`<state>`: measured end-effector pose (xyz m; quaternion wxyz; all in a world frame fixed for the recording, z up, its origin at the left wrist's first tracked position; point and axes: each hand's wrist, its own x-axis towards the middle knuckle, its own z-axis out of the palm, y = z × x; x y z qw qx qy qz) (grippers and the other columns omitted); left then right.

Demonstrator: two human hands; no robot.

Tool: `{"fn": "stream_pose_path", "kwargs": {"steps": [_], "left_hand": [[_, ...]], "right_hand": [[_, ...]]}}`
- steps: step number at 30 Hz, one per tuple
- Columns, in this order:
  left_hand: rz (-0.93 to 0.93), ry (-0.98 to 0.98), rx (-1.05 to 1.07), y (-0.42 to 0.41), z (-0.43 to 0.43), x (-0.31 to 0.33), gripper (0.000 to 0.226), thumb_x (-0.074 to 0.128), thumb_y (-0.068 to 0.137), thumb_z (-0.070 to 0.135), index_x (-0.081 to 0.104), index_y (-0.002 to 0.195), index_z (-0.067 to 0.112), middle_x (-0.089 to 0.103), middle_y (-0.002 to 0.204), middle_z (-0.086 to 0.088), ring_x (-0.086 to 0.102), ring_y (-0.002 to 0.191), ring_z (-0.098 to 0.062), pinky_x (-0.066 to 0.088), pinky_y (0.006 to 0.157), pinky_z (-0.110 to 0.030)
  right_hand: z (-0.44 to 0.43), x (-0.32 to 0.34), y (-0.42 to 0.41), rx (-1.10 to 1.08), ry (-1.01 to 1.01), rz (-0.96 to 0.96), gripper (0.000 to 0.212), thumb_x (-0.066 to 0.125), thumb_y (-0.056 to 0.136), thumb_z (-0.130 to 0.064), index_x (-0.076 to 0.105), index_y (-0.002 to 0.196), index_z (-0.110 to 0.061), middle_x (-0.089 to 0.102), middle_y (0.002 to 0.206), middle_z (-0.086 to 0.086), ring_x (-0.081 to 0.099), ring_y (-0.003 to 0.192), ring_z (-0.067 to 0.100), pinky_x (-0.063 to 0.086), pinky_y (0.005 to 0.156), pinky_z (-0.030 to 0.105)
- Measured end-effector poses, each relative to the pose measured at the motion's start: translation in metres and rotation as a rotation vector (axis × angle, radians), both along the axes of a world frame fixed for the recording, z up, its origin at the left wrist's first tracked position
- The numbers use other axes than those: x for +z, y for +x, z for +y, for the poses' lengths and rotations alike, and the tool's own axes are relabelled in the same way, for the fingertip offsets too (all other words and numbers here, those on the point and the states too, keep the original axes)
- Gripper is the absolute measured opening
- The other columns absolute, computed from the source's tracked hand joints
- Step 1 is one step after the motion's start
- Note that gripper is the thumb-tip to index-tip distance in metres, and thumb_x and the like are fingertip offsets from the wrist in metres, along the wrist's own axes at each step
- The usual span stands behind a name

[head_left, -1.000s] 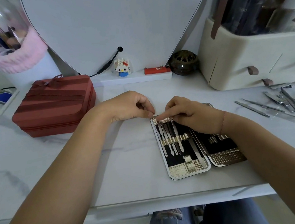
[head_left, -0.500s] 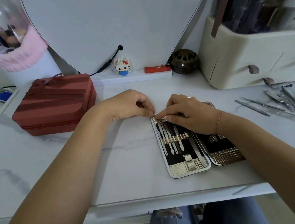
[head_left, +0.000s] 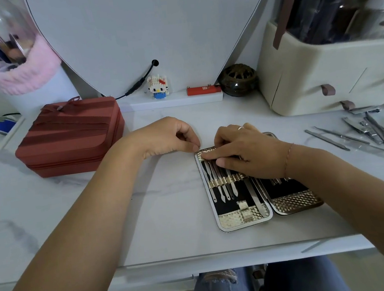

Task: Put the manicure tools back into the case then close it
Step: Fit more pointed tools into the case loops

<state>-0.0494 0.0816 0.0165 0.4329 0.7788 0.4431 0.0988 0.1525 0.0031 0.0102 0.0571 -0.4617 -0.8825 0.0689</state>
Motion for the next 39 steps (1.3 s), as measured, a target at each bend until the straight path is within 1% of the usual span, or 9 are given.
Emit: {"fn": "stream_pose_path", "kwargs": {"steps": [3, 5, 10, 13, 19, 23, 27, 33, 39], "left_hand": [[0.0, 0.004, -0.004, 0.0, 0.0, 0.001, 0.011, 0.076, 0.077, 0.013, 0.071, 0.077, 0.022, 0.06, 0.063, 0.014, 0.048, 0.052, 0.008, 0.038, 0.054, -0.005], [0.003, 0.006, -0.007, 0.001, 0.0, 0.0, 0.011, 0.076, 0.077, 0.013, 0.071, 0.077, 0.023, 0.06, 0.061, 0.015, 0.048, 0.052, 0.008, 0.037, 0.053, -0.005], [-0.002, 0.007, -0.013, 0.0, 0.0, 0.001, 0.011, 0.077, 0.076, 0.013, 0.071, 0.076, 0.023, 0.058, 0.06, 0.014, 0.047, 0.051, 0.007, 0.037, 0.052, -0.006], [0.003, 0.01, -0.005, 0.0, -0.001, 0.002, 0.009, 0.076, 0.077, 0.014, 0.072, 0.078, 0.022, 0.058, 0.061, 0.014, 0.047, 0.051, 0.007, 0.038, 0.053, -0.005], [0.005, 0.004, -0.008, 0.0, -0.001, 0.001, 0.01, 0.076, 0.077, 0.014, 0.071, 0.078, 0.023, 0.06, 0.064, 0.012, 0.048, 0.053, 0.007, 0.039, 0.056, -0.006], [0.009, 0.011, -0.004, 0.001, -0.001, 0.002, 0.008, 0.076, 0.077, 0.013, 0.072, 0.08, 0.019, 0.059, 0.063, 0.012, 0.047, 0.051, 0.008, 0.038, 0.053, -0.005], [0.002, 0.007, -0.004, 0.0, -0.002, 0.003, 0.008, 0.075, 0.078, 0.012, 0.072, 0.081, 0.018, 0.058, 0.061, 0.014, 0.047, 0.051, 0.009, 0.038, 0.053, -0.005], [-0.001, 0.004, -0.006, 0.0, -0.002, 0.002, 0.009, 0.075, 0.078, 0.013, 0.071, 0.078, 0.022, 0.06, 0.061, 0.015, 0.048, 0.052, 0.008, 0.038, 0.053, -0.005], [0.0, -0.005, -0.005, 0.0, -0.001, 0.002, 0.009, 0.075, 0.078, 0.014, 0.072, 0.078, 0.023, 0.061, 0.058, 0.017, 0.049, 0.052, 0.008, 0.038, 0.053, -0.005]], "right_hand": [[-0.001, -0.001, 0.002, 0.011, -0.019, 0.043, 0.044, 0.032, 0.087, -0.049, 0.059, 0.121, -0.038, 0.05, 0.101, -0.004, 0.047, 0.096, 0.013, 0.029, 0.081, 0.033], [-0.001, -0.002, 0.003, -0.006, -0.079, 0.144, 0.045, 0.032, 0.087, -0.051, 0.061, 0.118, -0.038, 0.05, 0.1, -0.006, 0.046, 0.095, 0.008, 0.034, 0.086, 0.036], [0.004, -0.003, -0.001, -0.122, -0.201, 0.351, 0.03, 0.038, 0.095, -0.034, 0.06, 0.115, -0.035, 0.051, 0.098, -0.014, 0.047, 0.1, 0.003, 0.035, 0.099, 0.042], [0.006, -0.003, -0.005, -0.154, -0.208, 0.345, 0.027, 0.042, 0.096, -0.026, 0.062, 0.112, -0.036, 0.051, 0.096, -0.01, 0.047, 0.097, 0.004, 0.034, 0.1, 0.042], [0.007, -0.003, -0.009, -0.177, -0.253, 0.383, 0.026, 0.044, 0.096, -0.025, 0.066, 0.101, -0.039, 0.05, 0.094, -0.008, 0.048, 0.093, 0.003, 0.032, 0.103, 0.043], [0.006, -0.004, -0.011, -0.223, -0.209, 0.438, 0.027, 0.043, 0.096, -0.022, 0.066, 0.103, -0.034, 0.051, 0.096, -0.011, 0.049, 0.091, -0.001, 0.034, 0.102, 0.042], [0.003, -0.007, -0.013, -0.205, -0.134, 0.39, 0.027, 0.046, 0.095, -0.023, 0.067, 0.105, -0.035, 0.052, 0.094, -0.008, 0.048, 0.085, 0.0, 0.037, 0.097, 0.041], [-0.002, -0.013, -0.014, -0.195, -0.019, 0.35, 0.027, 0.047, 0.095, -0.022, 0.066, 0.109, -0.034, 0.05, 0.093, -0.009, 0.044, 0.089, 0.002, 0.033, 0.092, 0.039], [0.0, -0.013, -0.015, -0.202, -0.022, 0.352, 0.028, 0.046, 0.095, -0.02, 0.067, 0.107, -0.034, 0.048, 0.091, -0.013, 0.044, 0.088, 0.001, 0.032, 0.092, 0.038]]}}
